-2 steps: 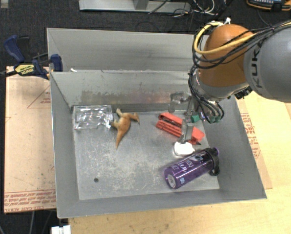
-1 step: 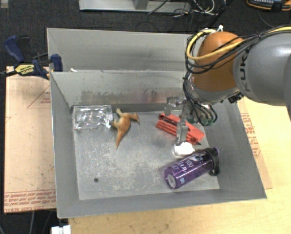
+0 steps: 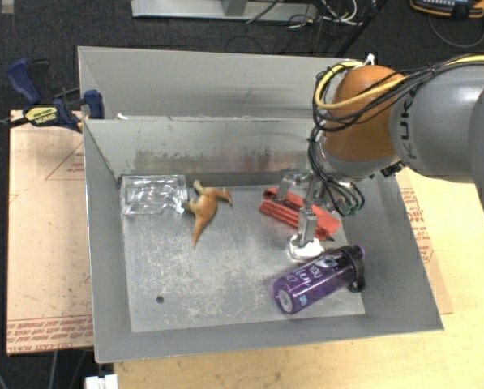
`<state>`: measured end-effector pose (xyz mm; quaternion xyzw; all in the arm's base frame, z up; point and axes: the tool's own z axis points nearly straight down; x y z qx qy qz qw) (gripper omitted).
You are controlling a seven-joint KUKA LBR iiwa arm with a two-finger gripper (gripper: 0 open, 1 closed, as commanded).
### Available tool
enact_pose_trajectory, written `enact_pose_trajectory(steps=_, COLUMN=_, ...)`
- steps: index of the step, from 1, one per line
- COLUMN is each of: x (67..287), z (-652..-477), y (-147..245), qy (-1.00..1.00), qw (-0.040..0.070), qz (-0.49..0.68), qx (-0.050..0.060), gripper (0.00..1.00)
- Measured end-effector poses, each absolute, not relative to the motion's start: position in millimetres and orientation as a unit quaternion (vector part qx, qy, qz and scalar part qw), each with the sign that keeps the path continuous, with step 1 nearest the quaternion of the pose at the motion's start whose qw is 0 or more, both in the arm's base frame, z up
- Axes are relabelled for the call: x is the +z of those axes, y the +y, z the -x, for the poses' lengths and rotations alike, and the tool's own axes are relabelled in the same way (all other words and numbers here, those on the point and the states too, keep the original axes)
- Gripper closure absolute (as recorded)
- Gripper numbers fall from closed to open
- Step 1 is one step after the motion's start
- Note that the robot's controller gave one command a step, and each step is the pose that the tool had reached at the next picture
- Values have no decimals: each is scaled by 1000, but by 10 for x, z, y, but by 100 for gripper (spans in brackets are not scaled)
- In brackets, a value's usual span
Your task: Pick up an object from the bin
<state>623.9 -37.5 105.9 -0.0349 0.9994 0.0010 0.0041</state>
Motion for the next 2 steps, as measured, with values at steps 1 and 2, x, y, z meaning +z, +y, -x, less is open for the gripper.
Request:
enact_pose_trajectory(steps=1, x=827, z=-6284, y=-490, qy=999, qw=6, qz=42, qx=1, gripper=0)
enact_pose_trajectory(steps=2, x=776, z=-6320, y=-499, qy=999, qw=7, qz=46, qx=1, gripper=0)
